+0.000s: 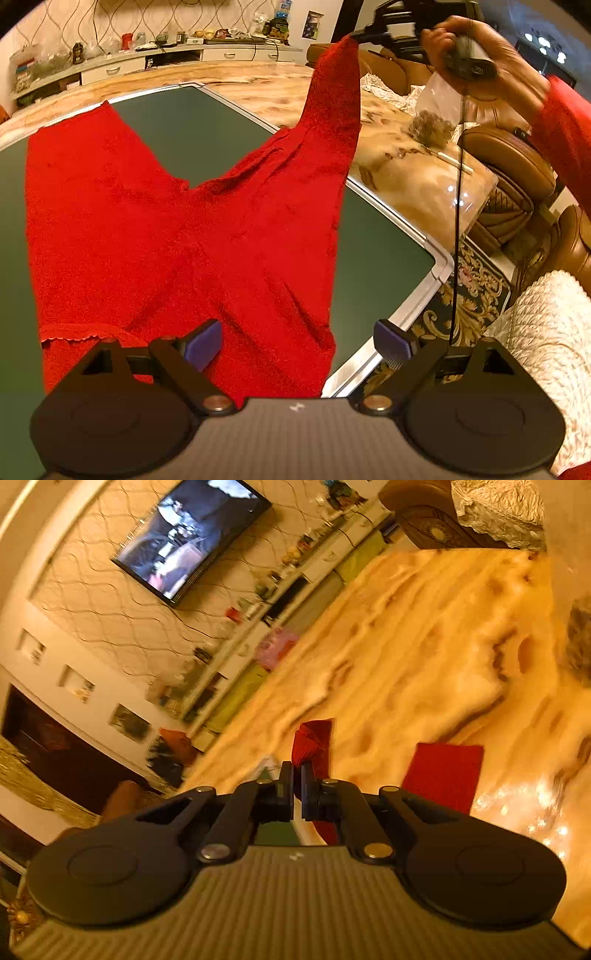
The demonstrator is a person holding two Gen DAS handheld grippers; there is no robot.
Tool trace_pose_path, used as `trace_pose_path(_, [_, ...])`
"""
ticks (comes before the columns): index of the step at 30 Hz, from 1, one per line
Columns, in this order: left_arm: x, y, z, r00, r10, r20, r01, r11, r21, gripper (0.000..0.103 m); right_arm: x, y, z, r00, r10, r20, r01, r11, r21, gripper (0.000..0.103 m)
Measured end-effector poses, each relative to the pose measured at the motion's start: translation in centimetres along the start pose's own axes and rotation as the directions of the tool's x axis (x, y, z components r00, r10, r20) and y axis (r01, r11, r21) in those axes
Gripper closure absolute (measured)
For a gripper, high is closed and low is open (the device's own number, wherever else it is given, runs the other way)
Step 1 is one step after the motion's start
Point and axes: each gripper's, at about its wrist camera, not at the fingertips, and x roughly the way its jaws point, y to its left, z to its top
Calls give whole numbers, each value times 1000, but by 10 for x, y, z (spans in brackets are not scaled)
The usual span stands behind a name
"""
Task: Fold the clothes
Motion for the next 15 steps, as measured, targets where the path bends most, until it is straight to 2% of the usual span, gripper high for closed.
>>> trace_pose_path(3, [1,2,-2,1000,-4,0,4,1000,-12,10,29,-17,13,997,-74,-31,74,997,-25,97])
trace_pose_path(7, [3,5,-3,1000,-4,-2,4,1000,-19,10,60,-57,20,978,-190,-85,190,982,-2,97])
trace_pose_path(9, [4,5,-3,1000,-5,-1,5,1000,-14,9,72,-78,18,955,-278,-105,279,960,-1,94])
trace_pose_path(12, [5,2,-3,1000,1,-4,-1,1000,6,8,81,-99,13,922,-365,-128,369,929,13,94])
trace_pose_path(15, [6,-1,-4,1000,7,-7,-7,1000,21,7,80,-103,10,937,-326,-122,330,944,14,96])
